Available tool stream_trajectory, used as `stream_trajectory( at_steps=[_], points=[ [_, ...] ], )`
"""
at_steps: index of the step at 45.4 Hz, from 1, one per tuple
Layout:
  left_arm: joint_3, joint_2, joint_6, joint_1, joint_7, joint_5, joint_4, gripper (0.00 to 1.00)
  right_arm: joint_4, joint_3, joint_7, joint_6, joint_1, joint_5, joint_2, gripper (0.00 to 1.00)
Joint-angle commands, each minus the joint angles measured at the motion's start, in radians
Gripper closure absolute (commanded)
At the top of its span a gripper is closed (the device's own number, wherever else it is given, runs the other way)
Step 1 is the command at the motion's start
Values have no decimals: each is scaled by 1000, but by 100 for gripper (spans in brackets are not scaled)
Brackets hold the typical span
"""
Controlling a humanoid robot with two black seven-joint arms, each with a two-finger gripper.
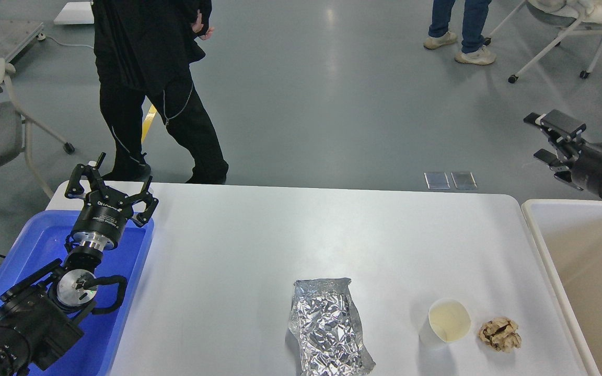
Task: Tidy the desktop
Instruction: 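Move the right gripper inward and down toward the white paper cup, then close the right gripper on the rim of the white paper cup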
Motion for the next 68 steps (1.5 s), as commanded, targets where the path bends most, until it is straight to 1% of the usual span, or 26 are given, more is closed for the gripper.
stream_trajectory(
  at_steps=[1, 6, 7, 9, 16, 19, 24, 32, 37, 45, 52, 57, 68],
  points=[
    [0, 0, 0, 0, 0, 0, 0, 0, 160, -282, 37, -1, 180, -258, -109, 0],
    [0, 0, 0, 0, 0, 0, 0, 0, 310, -311, 39, -1, 221, -410, -164, 0],
    [0, 0, 0, 0, 0, 0, 0, 0, 367, -315, 40, -1, 233, -479, -182, 0],
    [0, 0, 0, 0, 0, 0, 0, 0, 425, -315, 40, 0, 243, -542, -207, 0],
    [0, 0, 0, 0, 0, 0, 0, 0, 656, -329, 39, 0, 256, -713, -316, 0],
    [0, 0, 0, 0, 0, 0, 0, 0, 719, -337, 39, 0, 259, -801, -331, 0],
    [0, 0, 0, 0, 0, 0, 0, 0, 772, -352, 39, 0, 259, -900, -330, 0],
    [0, 0, 0, 0, 0, 0, 0, 0, 777, -420, 39, -1, 259, -914, -314, 0],
    [0, 0, 0, 0, 0, 0, 1, 0, 768, -443, 39, -1, 246, -918, -258, 0],
    [0, 0, 0, 0, 0, 0, 0, 0, 723, -447, 32, -10, 195, -908, -224, 0],
    [0, 0, 0, 0, 0, 0, 0, 0, 630, -427, 29, -21, 126, -905, -153, 0],
    [0, 0, 0, 0, 0, 0, 0, 0, 567, -427, 29, -58, 83, -905, -107, 0],
    [0, 0, 0, 0, 0, 0, 0, 0, 558, -429, 29, -67, 63, -901, -72, 0]
  ],
)
